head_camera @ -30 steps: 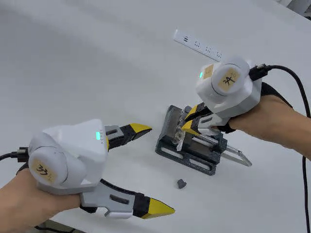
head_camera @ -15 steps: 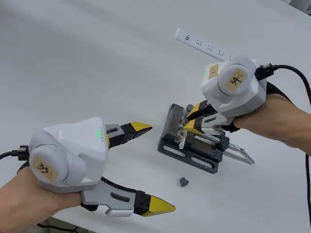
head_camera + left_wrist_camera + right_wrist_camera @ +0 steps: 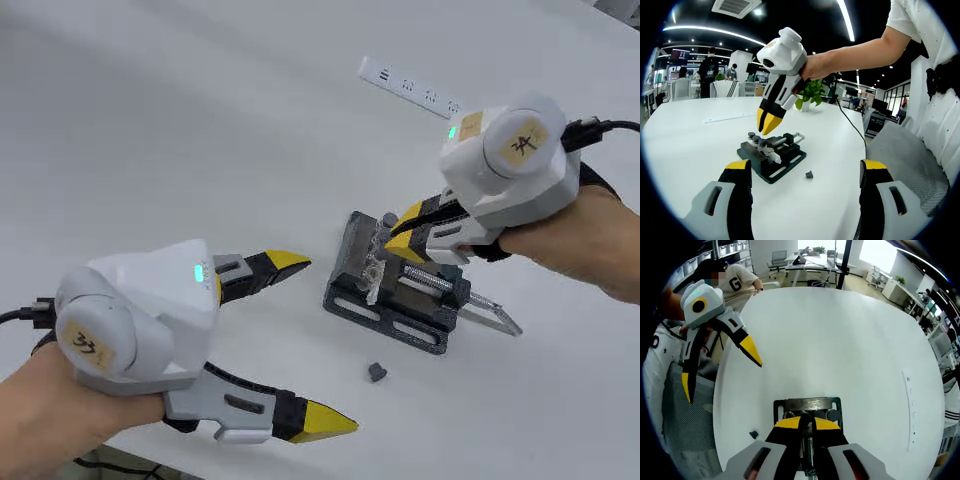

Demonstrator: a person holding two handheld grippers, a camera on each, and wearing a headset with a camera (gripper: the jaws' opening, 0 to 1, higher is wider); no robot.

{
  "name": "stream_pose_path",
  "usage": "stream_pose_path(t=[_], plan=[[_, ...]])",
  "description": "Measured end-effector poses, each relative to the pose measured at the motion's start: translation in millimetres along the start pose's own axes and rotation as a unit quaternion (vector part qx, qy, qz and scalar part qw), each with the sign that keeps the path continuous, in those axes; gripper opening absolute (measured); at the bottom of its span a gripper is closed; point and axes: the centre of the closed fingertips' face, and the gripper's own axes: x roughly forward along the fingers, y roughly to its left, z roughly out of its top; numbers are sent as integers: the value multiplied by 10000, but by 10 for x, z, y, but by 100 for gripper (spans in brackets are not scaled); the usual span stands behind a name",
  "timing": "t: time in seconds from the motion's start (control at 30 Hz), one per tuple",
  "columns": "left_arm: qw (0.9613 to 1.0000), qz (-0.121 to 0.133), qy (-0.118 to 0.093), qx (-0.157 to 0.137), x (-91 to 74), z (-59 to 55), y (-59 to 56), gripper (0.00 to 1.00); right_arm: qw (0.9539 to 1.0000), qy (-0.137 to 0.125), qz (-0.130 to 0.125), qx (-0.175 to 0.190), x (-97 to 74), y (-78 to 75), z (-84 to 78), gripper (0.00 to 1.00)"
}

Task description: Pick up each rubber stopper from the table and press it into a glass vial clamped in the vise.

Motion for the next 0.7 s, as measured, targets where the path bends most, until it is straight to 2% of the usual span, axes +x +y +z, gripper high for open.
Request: stream_pose_path(t=[0.17, 0.7], plan=[[10000, -14, -10, -11, 6, 4, -8, 88, 9999, 18, 123, 51, 39, 28, -37, 3], [10000, -27, 26, -34, 11, -18, 1, 88, 9997, 5, 214, 77, 114, 43, -25, 2]])
